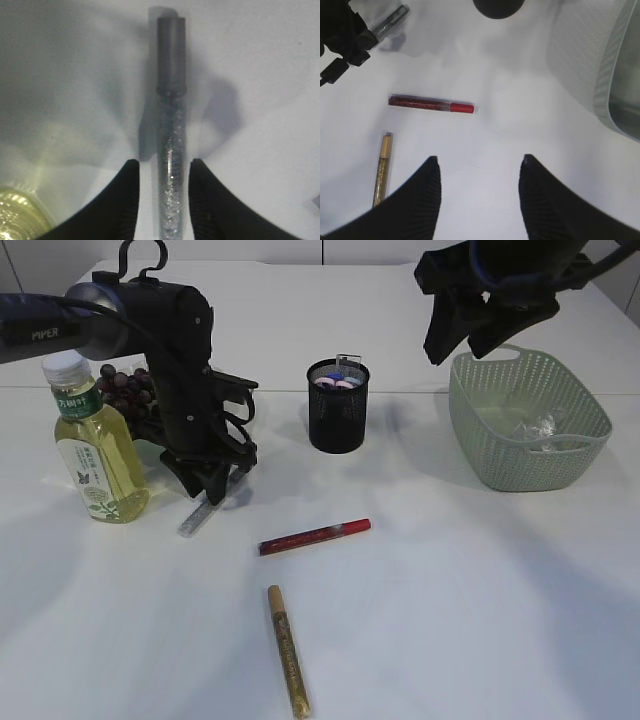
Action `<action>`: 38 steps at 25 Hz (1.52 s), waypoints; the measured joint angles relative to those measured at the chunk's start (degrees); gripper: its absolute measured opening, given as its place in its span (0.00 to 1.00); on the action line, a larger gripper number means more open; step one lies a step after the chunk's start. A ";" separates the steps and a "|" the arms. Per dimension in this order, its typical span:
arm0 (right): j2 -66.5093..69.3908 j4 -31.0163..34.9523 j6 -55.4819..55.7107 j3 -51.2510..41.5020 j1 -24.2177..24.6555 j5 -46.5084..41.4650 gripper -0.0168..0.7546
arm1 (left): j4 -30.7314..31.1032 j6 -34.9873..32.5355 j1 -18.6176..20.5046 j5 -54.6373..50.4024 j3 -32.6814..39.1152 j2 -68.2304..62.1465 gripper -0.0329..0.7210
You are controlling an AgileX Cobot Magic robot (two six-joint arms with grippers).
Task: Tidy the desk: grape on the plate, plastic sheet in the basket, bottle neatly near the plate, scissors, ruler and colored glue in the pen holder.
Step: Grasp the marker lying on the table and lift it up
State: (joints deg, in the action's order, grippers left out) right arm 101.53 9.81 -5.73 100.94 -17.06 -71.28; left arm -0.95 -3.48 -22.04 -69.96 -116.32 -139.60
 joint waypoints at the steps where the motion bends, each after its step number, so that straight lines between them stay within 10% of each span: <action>1: 0.00 0.00 -0.05 0.00 0.00 0.00 0.54 | 0.10 0.00 0.13 0.00 0.00 0.00 0.37; 38: 0.00 0.00 -0.14 0.00 0.00 0.00 0.52 | -2.52 -0.98 0.13 0.13 0.00 -0.95 0.37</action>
State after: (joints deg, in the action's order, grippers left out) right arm 101.53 9.81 -5.87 100.94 -17.06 -71.28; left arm -3.47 -4.47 -21.91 -69.83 -116.32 -140.55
